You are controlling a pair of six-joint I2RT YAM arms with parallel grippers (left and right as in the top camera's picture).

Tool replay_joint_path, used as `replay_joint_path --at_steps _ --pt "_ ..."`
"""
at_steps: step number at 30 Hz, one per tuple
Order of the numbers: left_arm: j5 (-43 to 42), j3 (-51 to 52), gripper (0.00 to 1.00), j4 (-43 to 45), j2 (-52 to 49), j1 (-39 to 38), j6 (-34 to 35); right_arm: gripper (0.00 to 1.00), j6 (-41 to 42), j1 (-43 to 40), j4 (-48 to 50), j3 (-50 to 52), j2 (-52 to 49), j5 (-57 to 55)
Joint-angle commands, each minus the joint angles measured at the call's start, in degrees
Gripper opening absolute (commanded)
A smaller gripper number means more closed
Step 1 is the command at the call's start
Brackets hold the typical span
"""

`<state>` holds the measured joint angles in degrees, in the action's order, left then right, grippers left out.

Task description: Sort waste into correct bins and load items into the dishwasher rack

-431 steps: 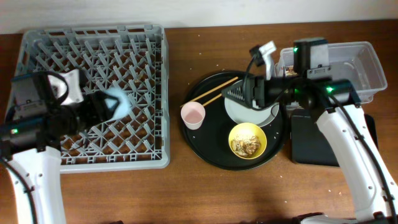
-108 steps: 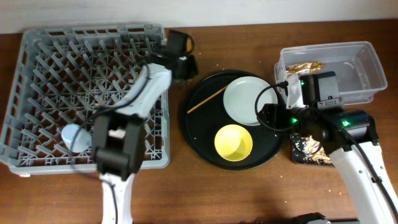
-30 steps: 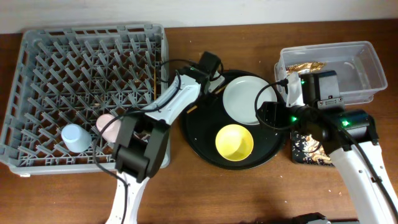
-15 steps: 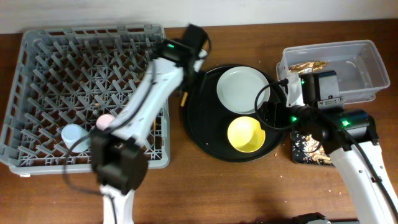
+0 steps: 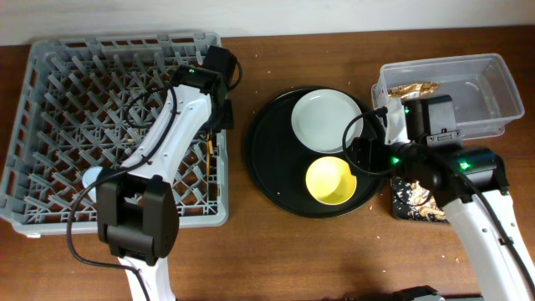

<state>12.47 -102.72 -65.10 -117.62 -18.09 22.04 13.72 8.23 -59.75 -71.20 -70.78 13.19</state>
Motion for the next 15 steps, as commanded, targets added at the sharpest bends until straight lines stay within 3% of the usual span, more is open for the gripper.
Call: replay_joint_path --at_steps 1,2,9,13,15 --pt "-1.44 -0.17 0.24 -0.46 0.44 -0.28 -2.4 0.84 0.11 -0.37 0.17 -0.7 0.0 -0.33" --pt "-4.72 -2.1 0.38 -1.92 0.57 -0.28 -2.4 0.84 0.09 -0.37 0.17 -0.7 0.0 -0.33" --pt "-26.84 -6.8 0.4 -6.16 4.72 -3.08 -5.16 0.85 0.35 -0.44 0.17 -0.7 0.0 -1.84" --pt "-27.3 -4.7 0.4 -4.63 4.7 -8.37 -5.86 0.9 10.29 -1.33 -0.33 -0.72 0.0 -10.32" --pt "-27.3 0.04 0.41 1.6 4.7 -13.14 -5.84 0.93 14.8 -5.99 -0.92 -0.7 0.0 -10.45"
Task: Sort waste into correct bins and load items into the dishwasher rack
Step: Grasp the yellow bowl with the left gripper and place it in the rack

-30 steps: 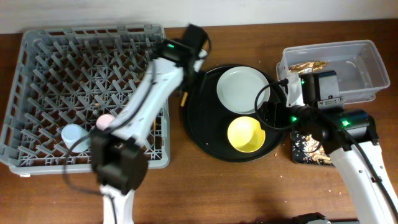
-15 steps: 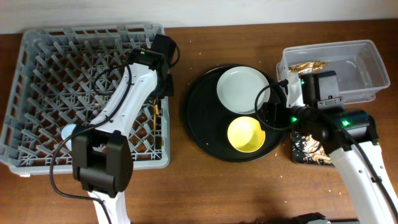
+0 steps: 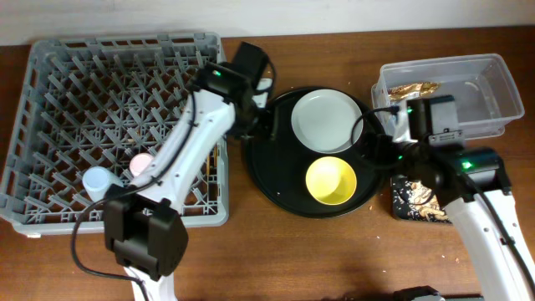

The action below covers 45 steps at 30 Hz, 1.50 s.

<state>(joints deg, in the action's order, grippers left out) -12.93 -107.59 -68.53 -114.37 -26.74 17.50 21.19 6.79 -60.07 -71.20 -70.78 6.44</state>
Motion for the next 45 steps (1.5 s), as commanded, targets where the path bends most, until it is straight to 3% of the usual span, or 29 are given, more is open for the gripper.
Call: replay_joint_path --at_steps 1,5,7,11,14,17,19,22,25,28,31,33,36,39,45 --pt "-1.9 7.08 0.41 7.85 1.44 -6.05 -1.29 0.95 8.28 -6.29 -0.72 -0.7 0.0 -3.48" --pt "-4.92 21.42 0.45 27.43 1.44 -11.52 0.26 0.99 8.22 -18.69 -2.1 -0.7 0.0 -4.28" --pt "-5.29 24.17 0.45 29.57 1.44 -12.28 0.87 0.99 8.13 -24.68 -2.12 -0.7 0.0 -1.68" --pt "-5.42 24.46 0.44 30.32 -0.81 -13.25 1.2 0.99 8.04 -31.26 -2.16 -0.7 0.0 4.09" --pt "-6.16 24.46 0.23 30.56 -3.58 -14.36 1.31 0.98 8.02 -31.26 -2.14 -0.7 0.0 4.09" --pt "-4.52 24.39 0.16 30.58 -3.61 -14.36 1.29 0.98 8.02 -31.26 -2.14 -0.7 0.0 4.09" --pt "-0.59 24.39 0.0 30.23 -3.61 -14.36 1.29 0.99 8.02 -31.26 -2.14 -0.7 0.0 4.09" --pt "-0.66 23.69 0.0 27.23 -3.04 -13.57 1.31 0.98 8.02 -31.26 -2.14 -0.7 0.0 4.09" --pt "-0.26 17.9 0.0 17.0 1.73 -10.03 0.87 0.99 8.02 -31.26 -2.14 -0.7 0.0 4.09" --pt "12.98 11.06 0.0 6.82 10.23 -4.79 0.87 0.98 8.02 -31.26 -2.14 -0.7 0.0 4.09" --pt "43.25 8.11 0.0 2.38 19.47 1.11 1.07 0.99 8.02 -31.26 -2.14 -0.7 0.0 4.09" --pt "69.05 8.85 0.0 1.42 20.72 5.92 1.36 0.98 8.02 -31.23 -2.14 -0.7 0.0 4.09" --pt "86.82 14.84 0.0 1.11 18.16 10.62 9.07 0.98 8.02 -31.26 -2.14 -0.7 0.0 4.09" --pt "94.03 17.86 0.0 2.99 15.8 14.23 11.87 0.98 8.02 -31.26 -2.14 -0.7 0.0 4.09" --pt "93.48 19.47 0.0 11.82 8.26 22.88 11.82 0.99 8.04 -31.26 -2.14 -0.7 0.0 4.09"
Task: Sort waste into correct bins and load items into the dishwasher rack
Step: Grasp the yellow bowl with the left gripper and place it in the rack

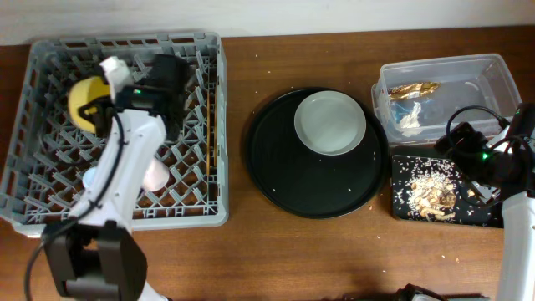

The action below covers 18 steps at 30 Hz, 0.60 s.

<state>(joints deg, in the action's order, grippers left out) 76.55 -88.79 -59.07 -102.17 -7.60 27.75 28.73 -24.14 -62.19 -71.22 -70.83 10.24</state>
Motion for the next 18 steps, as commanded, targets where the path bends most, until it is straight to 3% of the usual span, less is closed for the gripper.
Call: replay_joint_path --at_steps 1,9,16,18 --pt "3.06 0.68 0.0 3.58 -5.46 4.66 1.55 0.99 0.48 -0.33 -0.02 -0.68 0.04 0.28" --pt "-2.93 0.7 0.0 6.43 -15.52 2.47 1.53 0.99 0.48 -0.31 -0.02 -0.68 0.04 0.28" --pt "-3.54 0.7 0.0 5.7 -15.52 -1.22 0.83 0.98 0.48 -0.33 -0.02 -0.68 0.04 0.28" --pt "-3.63 0.7 0.04 4.52 -15.52 -1.66 0.85 0.98 0.5 -0.33 -0.04 -0.68 0.04 0.28"
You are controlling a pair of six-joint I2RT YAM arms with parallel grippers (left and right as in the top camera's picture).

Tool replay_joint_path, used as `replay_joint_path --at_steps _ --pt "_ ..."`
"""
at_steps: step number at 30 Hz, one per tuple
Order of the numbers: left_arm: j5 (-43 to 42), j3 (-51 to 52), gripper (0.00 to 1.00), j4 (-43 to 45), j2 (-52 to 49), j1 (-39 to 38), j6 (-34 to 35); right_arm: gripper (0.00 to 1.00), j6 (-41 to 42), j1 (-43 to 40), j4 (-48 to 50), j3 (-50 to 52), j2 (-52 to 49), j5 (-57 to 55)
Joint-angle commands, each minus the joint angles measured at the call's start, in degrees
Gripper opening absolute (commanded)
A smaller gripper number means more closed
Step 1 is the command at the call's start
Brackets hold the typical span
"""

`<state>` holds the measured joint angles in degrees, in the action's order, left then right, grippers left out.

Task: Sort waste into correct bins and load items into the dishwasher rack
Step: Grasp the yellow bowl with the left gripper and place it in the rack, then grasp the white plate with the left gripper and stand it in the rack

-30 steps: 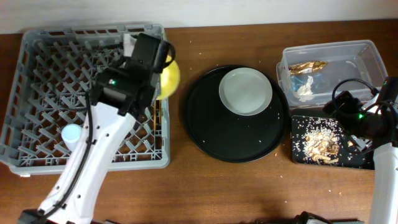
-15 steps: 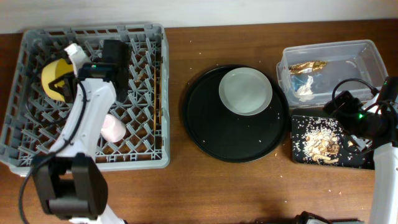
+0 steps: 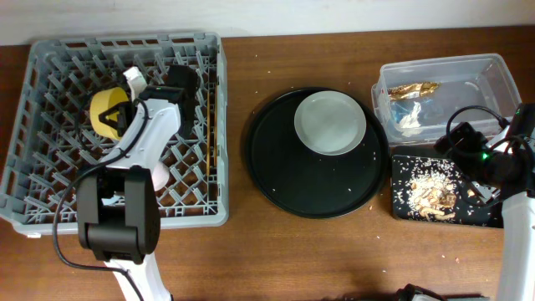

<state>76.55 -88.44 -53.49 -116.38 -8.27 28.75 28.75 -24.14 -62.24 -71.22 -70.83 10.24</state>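
Observation:
The yellow bowl [image 3: 107, 113] stands tilted on its side among the tines in the far-left part of the grey dishwasher rack [image 3: 50, 50]. My left gripper [image 3: 127, 90] reaches over the rack and seems to be shut on the bowl's rim. A white plate [image 3: 330, 124] lies on the round black tray [image 3: 284, 176]. My right gripper [image 3: 495, 163] sits at the right edge, beside the black square tray of food scraps [image 3: 426, 191]. Its fingers are too dark to make out.
A clear plastic bin [image 3: 476, 79] holding wrappers stands at the far right. A pale pink cup [image 3: 159, 177] sits in the rack, and thin wooden sticks [image 3: 220, 125] lie along the rack's right side. Crumbs dot the brown table [image 3: 334, 251].
The left gripper and the yellow bowl have shifted a little to the right and toward the front, lower among the tines. The right arm has not moved.
The yellow bowl first sat on the black tray, with my right gripper beside it and my left gripper at the rack's right side. The left gripper then stood at the tray's left edge. Later it held the bowl over the rack's far left, with the right arm back at the table's right edge.

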Motion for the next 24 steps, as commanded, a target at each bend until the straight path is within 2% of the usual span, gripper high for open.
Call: replay_joint_path --at_steps 1,2,4,8,11,14,17,18,21,24 --pt "-3.98 0.35 0.1 -2.08 -1.31 -1.22 -0.15 0.98 0.46 -0.33 0.0 -0.68 0.04 0.28" --pt "-5.09 0.33 0.23 -3.1 -1.29 -1.49 -0.15 0.99 0.46 -0.31 0.02 -0.68 0.04 0.28" --pt "-8.35 -0.46 0.39 -7.13 -1.07 -2.73 -0.15 0.99 0.46 -0.33 0.02 -0.68 0.04 0.28" --pt "-17.75 -5.27 0.49 -13.51 1.33 -6.58 -0.13 0.98 0.46 -0.31 0.02 -0.68 0.04 0.28" --pt "-30.6 -11.58 0.56 -15.32 4.72 -10.88 -1.6 0.98 0.46 -0.31 0.02 -0.68 0.04 0.28" --pt "-47.71 -15.82 0.56 -12.7 5.79 -14.01 -5.27 0.98 0.46 -0.33 0.02 -0.68 0.04 0.28" --pt "-77.02 -14.67 0.56 -0.83 4.68 -17.62 -14.71 0.98 0.46 -0.33 0.02 -0.68 0.04 0.28" --pt "-80.52 -14.1 0.56 1.79 3.76 -18.6 -15.61 0.99 0.46 -0.33 0.02 -0.68 0.04 0.28" --pt "-81.31 -12.94 0.56 6.93 0.07 -20.7 -15.41 0.98 0.46 -0.31 0.02 -0.68 0.04 0.28" --pt "-85.11 -12.94 0.56 10.99 -6.82 -22.01 -8.35 0.99 0.46 -0.33 0.02 -0.68 0.04 0.28"
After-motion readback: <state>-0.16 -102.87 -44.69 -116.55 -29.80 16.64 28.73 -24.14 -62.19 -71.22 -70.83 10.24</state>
